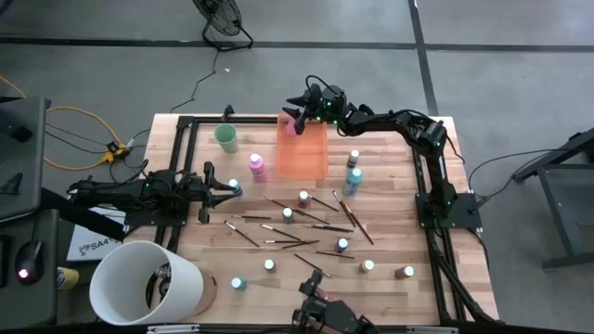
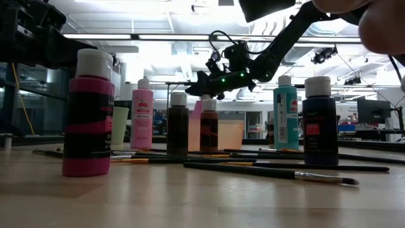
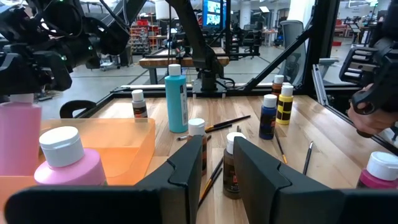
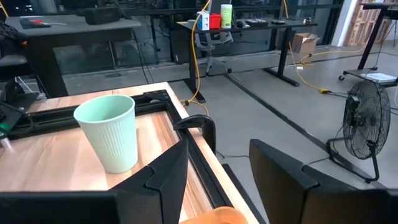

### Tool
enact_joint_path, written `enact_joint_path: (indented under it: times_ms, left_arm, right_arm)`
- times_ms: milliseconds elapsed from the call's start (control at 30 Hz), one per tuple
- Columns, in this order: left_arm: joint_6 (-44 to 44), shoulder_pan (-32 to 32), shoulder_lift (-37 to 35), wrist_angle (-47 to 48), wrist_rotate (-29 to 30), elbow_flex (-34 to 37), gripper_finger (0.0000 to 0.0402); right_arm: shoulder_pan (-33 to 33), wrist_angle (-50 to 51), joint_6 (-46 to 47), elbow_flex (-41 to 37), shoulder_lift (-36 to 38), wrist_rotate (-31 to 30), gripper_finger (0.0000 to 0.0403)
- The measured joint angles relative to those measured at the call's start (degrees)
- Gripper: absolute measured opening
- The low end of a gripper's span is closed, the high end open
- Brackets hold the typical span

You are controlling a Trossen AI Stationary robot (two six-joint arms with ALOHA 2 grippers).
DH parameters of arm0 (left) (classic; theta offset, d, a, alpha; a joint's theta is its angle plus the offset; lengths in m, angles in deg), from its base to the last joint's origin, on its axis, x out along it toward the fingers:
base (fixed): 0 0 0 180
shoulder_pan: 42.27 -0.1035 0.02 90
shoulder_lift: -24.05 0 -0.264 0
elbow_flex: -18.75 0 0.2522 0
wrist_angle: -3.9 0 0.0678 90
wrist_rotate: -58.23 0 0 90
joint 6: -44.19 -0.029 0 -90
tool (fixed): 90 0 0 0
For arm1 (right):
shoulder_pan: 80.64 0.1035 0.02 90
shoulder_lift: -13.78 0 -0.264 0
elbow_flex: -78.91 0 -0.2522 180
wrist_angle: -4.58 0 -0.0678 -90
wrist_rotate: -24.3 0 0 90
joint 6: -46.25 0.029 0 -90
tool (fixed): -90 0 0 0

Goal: Pick & Place Paint Supplies
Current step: Put the light pink paint bottle into the orange bin

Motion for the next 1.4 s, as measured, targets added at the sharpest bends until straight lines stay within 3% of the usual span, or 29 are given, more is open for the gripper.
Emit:
enact_joint_path:
  times_ms: [367, 867, 1100, 1267, 1400]
  left_arm:
    - [-0.01, 0.00, 0.00, 0.00, 0.00, 0.00, 0.0088]
    - [0.00, 0.00, 0.02, 0.02, 0.00, 0.00, 0.0088]
    - [0.00, 0.02, 0.00, 0.02, 0.00, 0.00, 0.0088]
    - [0.00, 0.00, 0.01, 0.02, 0.00, 0.00, 0.0088]
    - [0.00, 0.02, 0.02, 0.00, -0.02, 0.00, 0.0088]
  right_arm:
    - [-0.28, -4.66, 2.51, -0.04, 0.14, -1.48, 0.0167]
    - [-0.59, -1.49, 5.16, -0.11, 1.69, -1.32, 0.0167]
    - [-0.55, 15.32, 2.89, -0.09, 10.09, -2.06, 0.0167]
    - [0.14, 35.74, 4.48, 1.36, 16.50, -6.76, 0.0167]
    - [2.70, 53.70, 2.44, 7.03, 17.23, -8.60, 0.0185]
